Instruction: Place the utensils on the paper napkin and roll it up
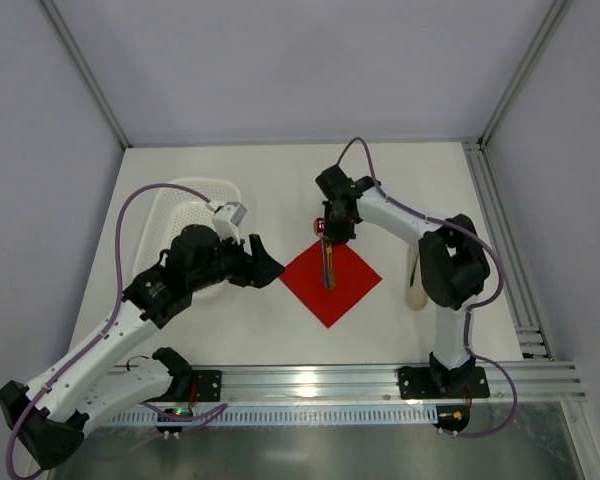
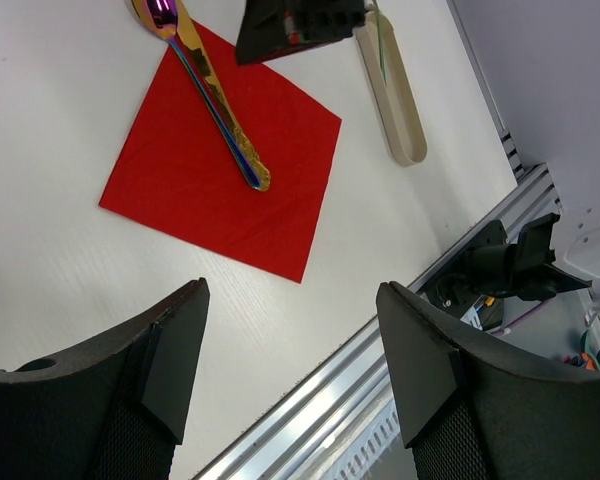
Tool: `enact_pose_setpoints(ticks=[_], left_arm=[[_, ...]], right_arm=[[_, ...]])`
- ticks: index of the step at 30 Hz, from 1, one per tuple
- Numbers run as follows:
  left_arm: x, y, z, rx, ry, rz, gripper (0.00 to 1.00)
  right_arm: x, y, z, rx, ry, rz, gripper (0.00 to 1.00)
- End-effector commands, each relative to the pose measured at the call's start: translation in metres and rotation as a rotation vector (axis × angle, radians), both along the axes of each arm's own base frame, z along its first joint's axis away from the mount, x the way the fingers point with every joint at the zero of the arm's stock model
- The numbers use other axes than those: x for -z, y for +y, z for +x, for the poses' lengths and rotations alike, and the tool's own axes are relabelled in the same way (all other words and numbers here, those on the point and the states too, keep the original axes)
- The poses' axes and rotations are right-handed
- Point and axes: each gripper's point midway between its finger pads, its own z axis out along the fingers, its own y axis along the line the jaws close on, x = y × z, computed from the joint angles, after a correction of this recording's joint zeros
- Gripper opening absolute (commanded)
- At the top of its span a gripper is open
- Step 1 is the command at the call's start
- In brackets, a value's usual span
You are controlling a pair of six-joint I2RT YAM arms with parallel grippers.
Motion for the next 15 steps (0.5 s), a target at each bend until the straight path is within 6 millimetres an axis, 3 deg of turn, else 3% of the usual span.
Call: enact_pose_setpoints(ticks=[1,7,8,11,15], left_arm=[[-0.011,0.001,0.001,0.004,-0.038,-0.003,0.72],[-0.012,0.002,0.001,0.002,-0.041,-0.006,0.73],[-0.011,0.001,0.000,0.004,-0.039,-0.008,0.73],[-0.009,0.001,0.001,0.005,-0.032,-0.004,0.73],[-0.007,-0.001,0.000,0.010,-0.024,-0.008,0.73]], right_arm=[[-0.057,-0.045,0.013,0.041,-0.129,-0.008,0.15],[-0.048,-0.151,0.001,0.167,-0.143,-0.112,0.16],[-0.035,-0.164,-0.009,0.177,-0.113,-0.126,0.16],[-0.021,-0.201,-0.016,0.238,-0.097,-0.142,0.16],[-0.007,-0.229,-0.019,0.286,-0.080,-0.134,0.16]])
